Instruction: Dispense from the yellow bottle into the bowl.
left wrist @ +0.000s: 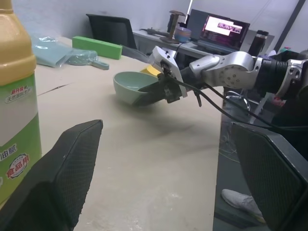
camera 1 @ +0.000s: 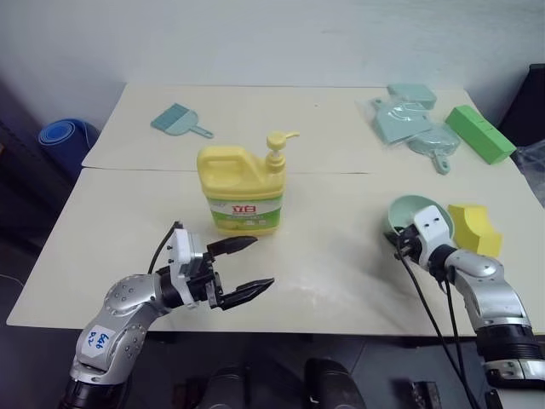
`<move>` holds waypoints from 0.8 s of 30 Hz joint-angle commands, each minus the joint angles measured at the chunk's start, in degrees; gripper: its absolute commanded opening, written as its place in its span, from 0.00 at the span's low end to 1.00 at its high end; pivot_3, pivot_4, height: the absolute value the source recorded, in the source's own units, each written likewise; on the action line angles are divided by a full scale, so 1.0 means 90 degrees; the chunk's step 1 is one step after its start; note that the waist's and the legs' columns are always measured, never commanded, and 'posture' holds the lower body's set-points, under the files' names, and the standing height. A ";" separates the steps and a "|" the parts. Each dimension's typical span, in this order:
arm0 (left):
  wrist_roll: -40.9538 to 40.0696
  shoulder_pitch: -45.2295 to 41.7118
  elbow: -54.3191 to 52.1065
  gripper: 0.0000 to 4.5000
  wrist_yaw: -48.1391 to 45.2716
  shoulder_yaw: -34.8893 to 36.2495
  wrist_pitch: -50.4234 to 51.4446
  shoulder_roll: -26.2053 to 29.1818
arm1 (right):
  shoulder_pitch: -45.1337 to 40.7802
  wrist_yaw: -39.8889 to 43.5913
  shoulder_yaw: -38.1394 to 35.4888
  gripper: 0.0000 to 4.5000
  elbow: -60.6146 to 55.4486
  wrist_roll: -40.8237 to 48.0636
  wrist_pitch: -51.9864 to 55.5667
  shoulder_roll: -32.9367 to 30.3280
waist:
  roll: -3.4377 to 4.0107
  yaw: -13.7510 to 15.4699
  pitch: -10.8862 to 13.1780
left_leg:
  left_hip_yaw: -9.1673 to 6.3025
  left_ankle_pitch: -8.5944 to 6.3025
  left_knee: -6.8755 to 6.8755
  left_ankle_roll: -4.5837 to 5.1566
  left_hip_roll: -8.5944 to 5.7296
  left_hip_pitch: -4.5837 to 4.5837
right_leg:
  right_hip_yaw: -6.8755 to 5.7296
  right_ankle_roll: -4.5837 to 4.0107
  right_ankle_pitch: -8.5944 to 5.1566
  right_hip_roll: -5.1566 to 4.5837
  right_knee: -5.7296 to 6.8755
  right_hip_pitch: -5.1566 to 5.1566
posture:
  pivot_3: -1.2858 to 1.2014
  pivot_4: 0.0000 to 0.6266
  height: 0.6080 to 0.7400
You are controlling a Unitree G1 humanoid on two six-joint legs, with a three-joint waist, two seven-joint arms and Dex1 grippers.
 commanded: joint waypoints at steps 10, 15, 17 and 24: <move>-0.2590 -0.1769 -0.0127 0.68 0.0593 0.1827 0.1348 0.1043 | -0.1121 0.2048 0.0684 0.00 -0.2055 0.0356 0.0718 -0.1001 | -0.0002 0.0019 0.0005 | -0.0013 0.0001 0.0010 -0.0002 0.0003 -0.0010 | -0.0003 0.0000 0.0000 -0.0001 -0.0001 -0.0001 | 0.52 0.24 1.00; -0.1430 -0.3638 0.1170 0.38 0.0153 0.1024 0.0845 0.0877 | -0.2397 0.2703 0.1328 0.00 -0.2379 0.0433 0.1241 -0.0923 | -0.0006 0.0014 0.0007 | -0.0025 0.0004 -0.0001 -0.0007 -0.0003 -0.0003 | -0.0019 0.0001 0.0001 0.0004 0.0001 0.0005 | 0.52 0.24 1.00; -0.0856 -0.4120 0.1668 0.25 -0.0008 0.0587 0.0474 0.0634 | -0.2829 0.2930 0.1549 0.00 -0.2303 0.0384 0.1352 -0.0926 | -0.0006 0.0013 0.0007 | -0.0029 0.0004 -0.0007 -0.0007 -0.0006 -0.0018 | -0.0033 0.0001 0.0001 0.0004 -0.0004 -0.0006 | 0.52 0.24 1.00; 0.0356 -0.5004 0.2788 0.02 0.0307 -0.0021 -0.0355 -0.0410 | -0.3931 0.3405 0.2059 0.00 -0.1726 0.0136 0.1385 -0.0813 | -0.0021 -0.0080 0.0016 | -0.0044 0.0004 0.0008 -0.0004 -0.0010 -0.0080 | -0.0067 0.0003 0.0002 0.0002 -0.0002 -0.0059 | 0.52 0.24 1.00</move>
